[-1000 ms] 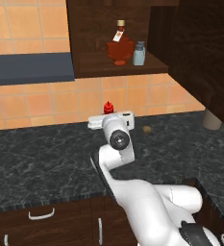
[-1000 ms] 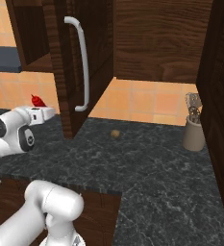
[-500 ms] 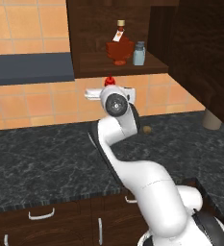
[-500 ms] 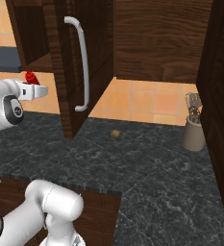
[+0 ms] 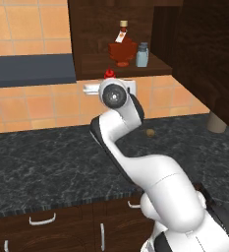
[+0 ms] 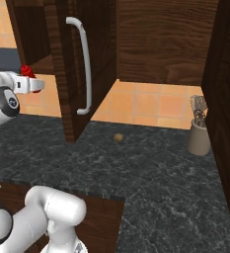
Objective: Put the shaker and condiment bottle from the counter next to their counterparts in the cabinet.
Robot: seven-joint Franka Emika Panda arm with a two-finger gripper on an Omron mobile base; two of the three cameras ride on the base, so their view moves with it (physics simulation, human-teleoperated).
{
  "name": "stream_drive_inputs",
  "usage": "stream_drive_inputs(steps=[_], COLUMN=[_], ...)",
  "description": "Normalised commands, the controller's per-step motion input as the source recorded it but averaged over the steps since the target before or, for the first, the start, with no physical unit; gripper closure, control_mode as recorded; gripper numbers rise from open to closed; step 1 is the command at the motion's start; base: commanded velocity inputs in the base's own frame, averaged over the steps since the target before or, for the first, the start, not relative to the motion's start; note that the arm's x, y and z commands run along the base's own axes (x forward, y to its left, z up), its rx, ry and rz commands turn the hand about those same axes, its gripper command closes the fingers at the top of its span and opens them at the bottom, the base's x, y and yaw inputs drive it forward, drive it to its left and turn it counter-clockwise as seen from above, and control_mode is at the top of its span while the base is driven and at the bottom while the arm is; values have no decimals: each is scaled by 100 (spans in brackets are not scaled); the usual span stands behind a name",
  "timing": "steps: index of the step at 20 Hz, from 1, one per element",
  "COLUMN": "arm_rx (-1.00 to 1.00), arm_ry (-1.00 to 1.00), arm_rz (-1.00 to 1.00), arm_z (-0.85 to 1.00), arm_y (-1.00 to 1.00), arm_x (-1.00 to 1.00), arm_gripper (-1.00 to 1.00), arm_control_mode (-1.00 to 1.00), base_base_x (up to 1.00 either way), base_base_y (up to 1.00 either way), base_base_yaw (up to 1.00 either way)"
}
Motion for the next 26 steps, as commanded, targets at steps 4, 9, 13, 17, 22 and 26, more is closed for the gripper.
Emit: stream_drive_inputs(steps=[4,9,13,17,22,26], arm_rx=[0,0,0,-1,-1,0], arm_ry=[0,-1,-1,-3,0,0], arm_rz=[0,0,0,2,2,0], arm_z=[54,51,51,11,0,0], arm_y=[-7,-19,-36,-27,0,0], arm_x=[-11,-10,-1,0,7,29], arm_gripper=[100,100,100,100,100,100], arm_control_mode=[-100,-100,-100,-100,-100,-100], base_base_x=[0,0,0,0,0,0], base_base_y=[0,0,0,0,0,0], base_base_yaw=[0,0,0,0,0,0])
